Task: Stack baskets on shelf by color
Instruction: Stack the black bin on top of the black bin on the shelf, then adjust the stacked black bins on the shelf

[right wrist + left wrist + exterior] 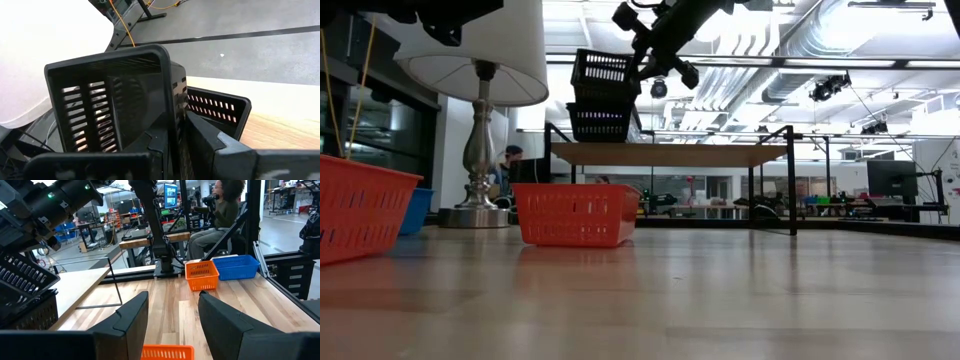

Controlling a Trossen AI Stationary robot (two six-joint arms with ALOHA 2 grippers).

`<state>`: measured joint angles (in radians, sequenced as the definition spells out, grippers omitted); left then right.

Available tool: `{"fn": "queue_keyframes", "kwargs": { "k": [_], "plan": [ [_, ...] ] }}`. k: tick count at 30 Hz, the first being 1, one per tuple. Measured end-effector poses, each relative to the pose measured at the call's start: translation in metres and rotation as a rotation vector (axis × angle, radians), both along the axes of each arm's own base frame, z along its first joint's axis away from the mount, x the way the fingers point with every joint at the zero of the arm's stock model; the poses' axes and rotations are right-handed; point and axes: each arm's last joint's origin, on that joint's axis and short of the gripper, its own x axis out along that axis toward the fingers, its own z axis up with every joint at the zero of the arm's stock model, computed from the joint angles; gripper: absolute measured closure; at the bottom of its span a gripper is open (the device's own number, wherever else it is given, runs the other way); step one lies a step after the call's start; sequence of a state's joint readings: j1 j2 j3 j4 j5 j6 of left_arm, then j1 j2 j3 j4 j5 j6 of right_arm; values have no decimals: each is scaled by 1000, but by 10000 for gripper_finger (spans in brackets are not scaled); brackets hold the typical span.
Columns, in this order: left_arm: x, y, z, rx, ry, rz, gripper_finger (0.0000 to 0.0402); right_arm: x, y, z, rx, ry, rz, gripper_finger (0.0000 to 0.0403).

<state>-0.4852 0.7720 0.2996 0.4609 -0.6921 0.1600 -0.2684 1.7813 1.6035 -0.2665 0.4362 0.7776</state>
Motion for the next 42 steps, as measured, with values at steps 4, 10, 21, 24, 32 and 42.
{"fn": "queue_keyframes", "kwargs": {
  "k": [4, 10, 21, 24, 32, 42],
  "plan": [
    [0, 0, 0, 0, 0, 0, 241, 0, 0, 0, 0, 0, 0, 354],
    [0, 0, 0, 0, 0, 0, 241, 0, 0, 0, 0, 0, 1, 354],
    [0, 0, 0, 0, 0, 0, 241, 0, 1, 0, -14, 15, 20, 327],
    [0, 0, 0, 0, 0, 0, 241, 0, 0, 0, -20, 19, 22, 295],
    [0, 0, 0, 0, 0, 0, 241, 0, 1, 0, -20, 20, 23, 217],
    [0, 0, 0, 0, 0, 0, 241, 0, 0, 0, -31, 28, 19, 198]
  ]
}}
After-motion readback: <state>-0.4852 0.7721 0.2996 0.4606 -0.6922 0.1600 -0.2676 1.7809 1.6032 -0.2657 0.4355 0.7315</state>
